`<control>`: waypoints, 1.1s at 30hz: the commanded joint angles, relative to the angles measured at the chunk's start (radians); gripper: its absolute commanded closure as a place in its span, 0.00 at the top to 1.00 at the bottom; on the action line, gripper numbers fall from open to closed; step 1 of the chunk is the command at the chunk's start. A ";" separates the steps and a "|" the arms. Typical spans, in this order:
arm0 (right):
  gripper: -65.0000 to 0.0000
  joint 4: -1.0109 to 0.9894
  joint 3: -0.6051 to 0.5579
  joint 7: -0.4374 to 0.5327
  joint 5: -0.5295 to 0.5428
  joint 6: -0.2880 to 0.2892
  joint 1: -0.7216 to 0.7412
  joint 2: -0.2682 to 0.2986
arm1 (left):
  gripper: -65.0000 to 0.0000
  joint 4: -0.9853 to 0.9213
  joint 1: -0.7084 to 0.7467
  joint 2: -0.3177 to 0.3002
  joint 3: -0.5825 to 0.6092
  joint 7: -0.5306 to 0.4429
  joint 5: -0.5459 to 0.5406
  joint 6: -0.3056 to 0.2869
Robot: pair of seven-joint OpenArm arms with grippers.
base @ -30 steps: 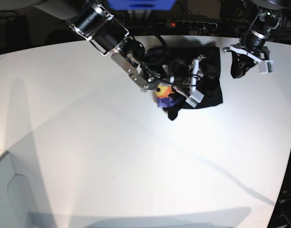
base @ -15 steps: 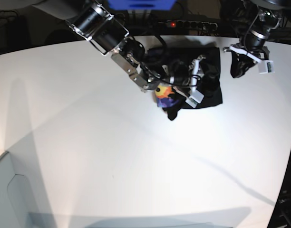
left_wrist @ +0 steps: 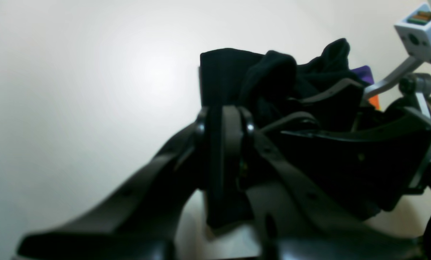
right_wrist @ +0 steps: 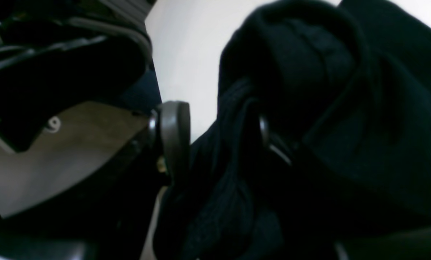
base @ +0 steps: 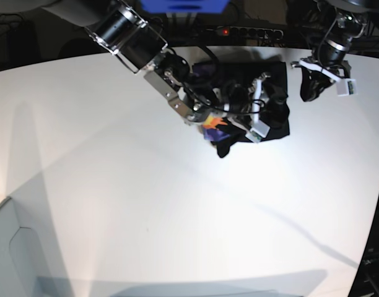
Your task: Fold the T-shirt properly
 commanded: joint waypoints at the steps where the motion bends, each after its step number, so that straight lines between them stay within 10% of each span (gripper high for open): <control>1: 0.38 0.017 0.000 0.019 0.022 0.002 0.017 -0.013 | 0.10 0.015 0.004 -0.007 -0.008 -0.023 -0.019 -0.003; 33: 0.52 0.112 -0.003 0.016 0.022 0.002 -0.004 -0.013 | 0.10 0.015 0.004 -0.007 -0.008 -0.023 -0.025 -0.003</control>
